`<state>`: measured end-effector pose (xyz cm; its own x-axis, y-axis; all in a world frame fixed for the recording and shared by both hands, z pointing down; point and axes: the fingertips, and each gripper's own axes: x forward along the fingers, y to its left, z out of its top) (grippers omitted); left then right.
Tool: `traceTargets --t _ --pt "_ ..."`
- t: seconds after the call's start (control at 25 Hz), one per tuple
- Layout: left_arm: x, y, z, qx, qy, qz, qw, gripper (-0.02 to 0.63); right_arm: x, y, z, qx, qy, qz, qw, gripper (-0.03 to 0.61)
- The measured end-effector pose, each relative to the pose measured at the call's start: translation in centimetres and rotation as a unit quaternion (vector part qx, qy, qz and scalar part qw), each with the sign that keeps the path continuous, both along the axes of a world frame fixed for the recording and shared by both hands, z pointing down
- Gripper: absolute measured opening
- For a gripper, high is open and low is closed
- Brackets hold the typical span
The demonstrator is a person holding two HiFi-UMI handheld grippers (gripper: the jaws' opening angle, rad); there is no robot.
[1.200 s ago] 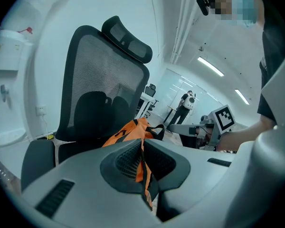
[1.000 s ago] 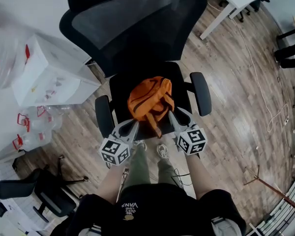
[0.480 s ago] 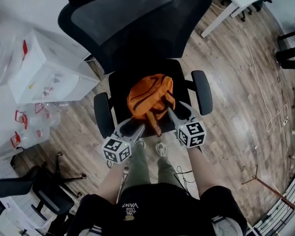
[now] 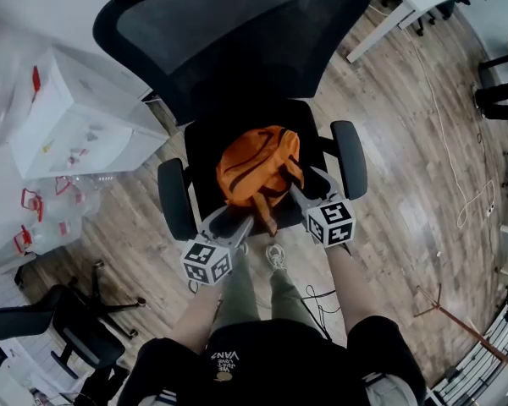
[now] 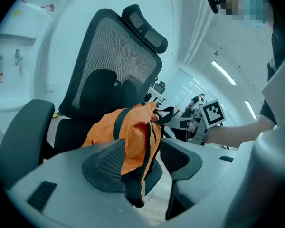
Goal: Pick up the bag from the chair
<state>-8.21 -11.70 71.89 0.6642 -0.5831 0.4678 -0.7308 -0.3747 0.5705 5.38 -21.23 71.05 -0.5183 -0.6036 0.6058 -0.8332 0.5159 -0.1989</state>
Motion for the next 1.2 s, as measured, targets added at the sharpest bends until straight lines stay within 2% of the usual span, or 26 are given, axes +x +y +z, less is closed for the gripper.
traceTargets --t 0.08,0.4,0.72,1.04,1.2 --pt "-0.1 0.5 0.3 -0.006 0.003 -0.006 1.0000 0.227 -0.1 -0.2 0.0 0.002 -0.001 -0.005 1.000 0.235" --pt "1.8 0.8 1.9 -0.023 0.015 0.014 0.9995 0.227 -1.2 -0.6 0.4 0.000 -0.033 -0.041 0.999 0.236" --pt "1.6 -1.5 2.2 -0.020 0.029 -0.016 0.9992 0.227 -1.5 -0.4 1.1 -0.010 -0.042 -0.059 0.997 0.225" --pt "1.4 -3.0 2.5 -0.031 0.062 -0.035 0.9970 0.227 -2.2 0.3 1.0 -0.005 -0.044 -0.063 0.997 0.119" --pt "1.6 -3.8 2.3 -0.035 0.091 -0.049 0.9940 0.176 -2.2 0.5 1.0 -0.001 -0.042 -0.064 0.997 0.052"
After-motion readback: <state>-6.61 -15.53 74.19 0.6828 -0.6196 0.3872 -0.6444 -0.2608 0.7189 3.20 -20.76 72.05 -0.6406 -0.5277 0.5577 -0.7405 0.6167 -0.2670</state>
